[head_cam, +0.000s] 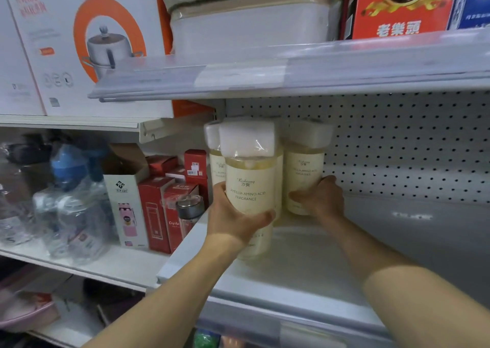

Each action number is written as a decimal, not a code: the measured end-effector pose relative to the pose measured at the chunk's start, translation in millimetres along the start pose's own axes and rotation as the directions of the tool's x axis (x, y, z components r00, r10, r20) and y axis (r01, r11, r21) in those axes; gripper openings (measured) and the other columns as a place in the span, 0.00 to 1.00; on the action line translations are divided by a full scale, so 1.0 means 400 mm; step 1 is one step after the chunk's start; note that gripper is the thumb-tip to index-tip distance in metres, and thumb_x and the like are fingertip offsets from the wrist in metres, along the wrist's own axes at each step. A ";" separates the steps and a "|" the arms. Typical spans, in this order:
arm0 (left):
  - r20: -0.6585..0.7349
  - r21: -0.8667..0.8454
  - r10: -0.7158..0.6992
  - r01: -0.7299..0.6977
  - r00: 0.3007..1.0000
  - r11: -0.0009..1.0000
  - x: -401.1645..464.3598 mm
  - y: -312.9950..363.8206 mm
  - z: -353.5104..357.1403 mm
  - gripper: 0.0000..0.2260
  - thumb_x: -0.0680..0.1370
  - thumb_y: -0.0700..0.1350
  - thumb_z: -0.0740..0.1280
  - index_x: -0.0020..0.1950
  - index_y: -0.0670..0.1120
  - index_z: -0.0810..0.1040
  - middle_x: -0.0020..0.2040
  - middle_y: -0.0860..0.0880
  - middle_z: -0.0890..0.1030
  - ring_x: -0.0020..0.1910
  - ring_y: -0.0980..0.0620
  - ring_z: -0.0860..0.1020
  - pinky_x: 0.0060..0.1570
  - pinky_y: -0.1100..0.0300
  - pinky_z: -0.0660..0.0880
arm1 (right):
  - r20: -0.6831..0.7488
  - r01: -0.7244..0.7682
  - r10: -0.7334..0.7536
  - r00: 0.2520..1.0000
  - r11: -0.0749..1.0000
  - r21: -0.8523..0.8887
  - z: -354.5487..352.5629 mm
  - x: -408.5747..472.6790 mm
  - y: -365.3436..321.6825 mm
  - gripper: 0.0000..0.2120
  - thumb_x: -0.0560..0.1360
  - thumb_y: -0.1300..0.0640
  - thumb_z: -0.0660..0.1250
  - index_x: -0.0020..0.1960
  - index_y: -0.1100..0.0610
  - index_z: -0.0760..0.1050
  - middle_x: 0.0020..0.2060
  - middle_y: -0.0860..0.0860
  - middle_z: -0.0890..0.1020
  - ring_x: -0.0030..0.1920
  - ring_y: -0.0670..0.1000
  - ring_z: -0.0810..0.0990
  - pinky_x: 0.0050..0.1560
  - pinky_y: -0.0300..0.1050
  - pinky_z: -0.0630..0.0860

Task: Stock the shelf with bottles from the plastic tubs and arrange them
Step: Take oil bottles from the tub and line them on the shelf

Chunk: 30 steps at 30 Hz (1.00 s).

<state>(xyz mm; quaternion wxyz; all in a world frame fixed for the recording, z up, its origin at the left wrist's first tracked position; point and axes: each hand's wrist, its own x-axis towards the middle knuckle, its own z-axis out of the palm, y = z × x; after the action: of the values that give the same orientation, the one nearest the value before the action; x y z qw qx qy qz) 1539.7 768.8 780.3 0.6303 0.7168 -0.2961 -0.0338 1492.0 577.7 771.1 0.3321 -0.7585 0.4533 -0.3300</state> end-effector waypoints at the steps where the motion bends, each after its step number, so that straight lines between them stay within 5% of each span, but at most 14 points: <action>1: 0.000 -0.003 -0.008 0.008 1.000 1.000 0.000 -0.001 0.002 0.35 0.61 0.41 0.81 0.61 0.47 0.66 0.53 0.51 0.77 0.51 0.52 0.77 0.49 0.58 0.73 | -0.005 0.001 -0.001 1.000 1.000 -0.011 0.002 0.005 -0.001 0.36 0.61 0.49 0.80 0.59 0.63 0.65 0.56 0.58 0.78 0.57 0.60 0.78 0.50 0.52 0.79; 8: 0.005 -0.017 -0.013 0.013 1.000 1.000 0.002 0.000 0.018 0.37 0.57 0.45 0.81 0.60 0.47 0.66 0.52 0.52 0.79 0.50 0.53 0.78 0.48 0.57 0.75 | -0.007 0.007 -0.007 1.000 0.999 -0.052 0.010 0.025 -0.010 0.36 0.64 0.52 0.77 0.63 0.65 0.64 0.57 0.60 0.77 0.58 0.61 0.77 0.46 0.48 0.75; 16: 0.050 -0.063 0.012 -0.009 0.999 0.998 -0.003 0.004 0.076 0.33 0.62 0.40 0.81 0.59 0.46 0.65 0.51 0.52 0.78 0.50 0.55 0.78 0.46 0.58 0.76 | 0.104 0.054 -0.047 0.993 0.997 -0.063 -0.048 0.017 0.030 0.44 0.64 0.55 0.79 0.70 0.64 0.58 0.66 0.61 0.68 0.65 0.60 0.71 0.58 0.49 0.72; 24: 0.138 -0.095 0.071 -0.058 0.988 0.994 0.007 0.015 0.191 0.34 0.63 0.42 0.81 0.62 0.46 0.66 0.56 0.50 0.78 0.55 0.51 0.78 0.51 0.52 0.79 | 0.137 0.133 -0.106 0.985 0.968 -0.215 -0.142 -0.018 0.131 0.32 0.72 0.60 0.72 0.70 0.61 0.60 0.66 0.61 0.66 0.64 0.59 0.70 0.59 0.46 0.72; 30: 0.128 -0.062 0.077 -0.070 0.989 0.996 0.012 -0.002 0.243 0.33 0.64 0.42 0.80 0.61 0.47 0.65 0.54 0.51 0.77 0.53 0.53 0.77 0.46 0.58 0.77 | 0.178 0.164 -0.125 0.976 0.960 -0.228 -0.160 -0.025 0.149 0.32 0.73 0.57 0.71 0.72 0.60 0.59 0.68 0.59 0.65 0.66 0.59 0.69 0.61 0.47 0.70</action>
<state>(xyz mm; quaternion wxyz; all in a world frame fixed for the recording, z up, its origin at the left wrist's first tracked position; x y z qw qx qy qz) 1502.9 680.7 761.3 0.6309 0.6833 -0.3616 -0.0658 1409.0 551.7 757.1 0.2478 -0.8486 0.4049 -0.2333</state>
